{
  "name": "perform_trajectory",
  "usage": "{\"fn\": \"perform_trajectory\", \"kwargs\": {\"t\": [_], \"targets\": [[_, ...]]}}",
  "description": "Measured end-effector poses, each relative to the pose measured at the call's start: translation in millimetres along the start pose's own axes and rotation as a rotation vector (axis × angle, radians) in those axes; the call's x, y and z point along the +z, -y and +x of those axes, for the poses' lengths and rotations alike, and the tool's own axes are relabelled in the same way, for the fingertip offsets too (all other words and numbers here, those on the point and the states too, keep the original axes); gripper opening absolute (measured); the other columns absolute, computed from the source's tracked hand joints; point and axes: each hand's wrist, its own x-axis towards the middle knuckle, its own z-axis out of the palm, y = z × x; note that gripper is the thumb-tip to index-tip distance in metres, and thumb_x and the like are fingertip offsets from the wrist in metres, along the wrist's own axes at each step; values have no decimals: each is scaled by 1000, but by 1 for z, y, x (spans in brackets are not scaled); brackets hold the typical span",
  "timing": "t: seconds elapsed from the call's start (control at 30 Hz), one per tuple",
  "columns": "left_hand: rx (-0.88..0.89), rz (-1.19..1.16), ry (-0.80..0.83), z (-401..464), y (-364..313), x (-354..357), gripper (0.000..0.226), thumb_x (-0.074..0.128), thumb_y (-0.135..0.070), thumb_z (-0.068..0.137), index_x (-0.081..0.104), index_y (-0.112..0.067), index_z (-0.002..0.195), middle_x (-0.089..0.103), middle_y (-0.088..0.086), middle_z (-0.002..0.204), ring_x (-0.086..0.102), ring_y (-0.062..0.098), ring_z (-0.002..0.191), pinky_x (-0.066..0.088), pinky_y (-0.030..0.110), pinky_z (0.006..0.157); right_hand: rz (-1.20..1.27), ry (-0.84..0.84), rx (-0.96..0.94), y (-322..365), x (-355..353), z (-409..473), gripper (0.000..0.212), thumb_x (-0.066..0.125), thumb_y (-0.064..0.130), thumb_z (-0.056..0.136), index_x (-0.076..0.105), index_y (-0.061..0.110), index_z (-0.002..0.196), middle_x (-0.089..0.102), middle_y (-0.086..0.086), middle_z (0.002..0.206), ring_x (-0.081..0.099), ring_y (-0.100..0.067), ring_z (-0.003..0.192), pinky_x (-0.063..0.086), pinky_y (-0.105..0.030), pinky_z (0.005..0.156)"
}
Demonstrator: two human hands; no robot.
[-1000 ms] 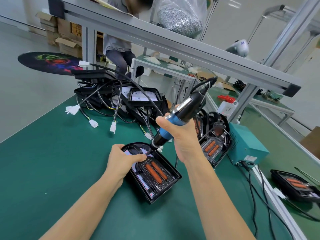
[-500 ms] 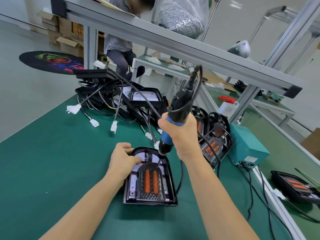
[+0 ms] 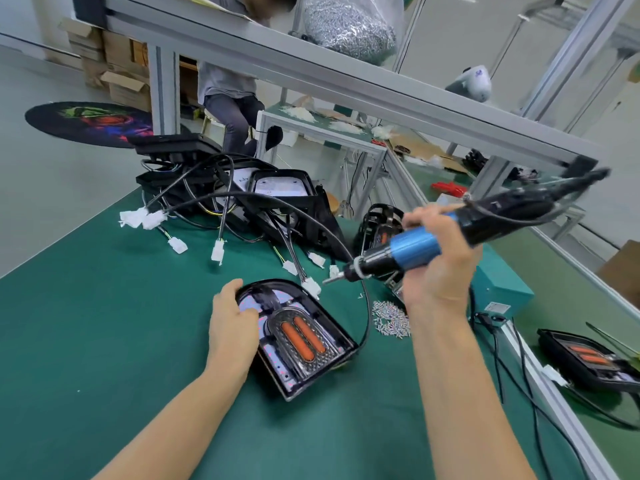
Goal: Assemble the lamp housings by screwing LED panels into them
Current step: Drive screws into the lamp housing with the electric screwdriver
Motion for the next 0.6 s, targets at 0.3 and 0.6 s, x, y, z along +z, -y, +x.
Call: {"fn": "perform_trajectory", "kwargs": {"t": [0.3, 0.6], "targets": [[554, 427, -35, -46, -34, -9, 51, 67, -15, 78, 51, -18, 127, 41, -6, 138, 25, 17, 134, 12, 30, 108, 405, 82, 306, 33, -43, 2, 29, 73, 12, 71, 51, 16, 88, 56, 4, 72, 52, -5, 52, 48, -19, 55], [934, 604, 483, -76, -114, 68, 79, 67, -54, 71, 38, -24, 138, 52, -15, 120, 41, 9, 120, 9, 33, 110, 84, 177, 266, 32, -39, -4, 29, 78, 12, 63, 56, 15, 82, 54, 0, 69, 53, -12, 58, 49, -24, 58]]}}
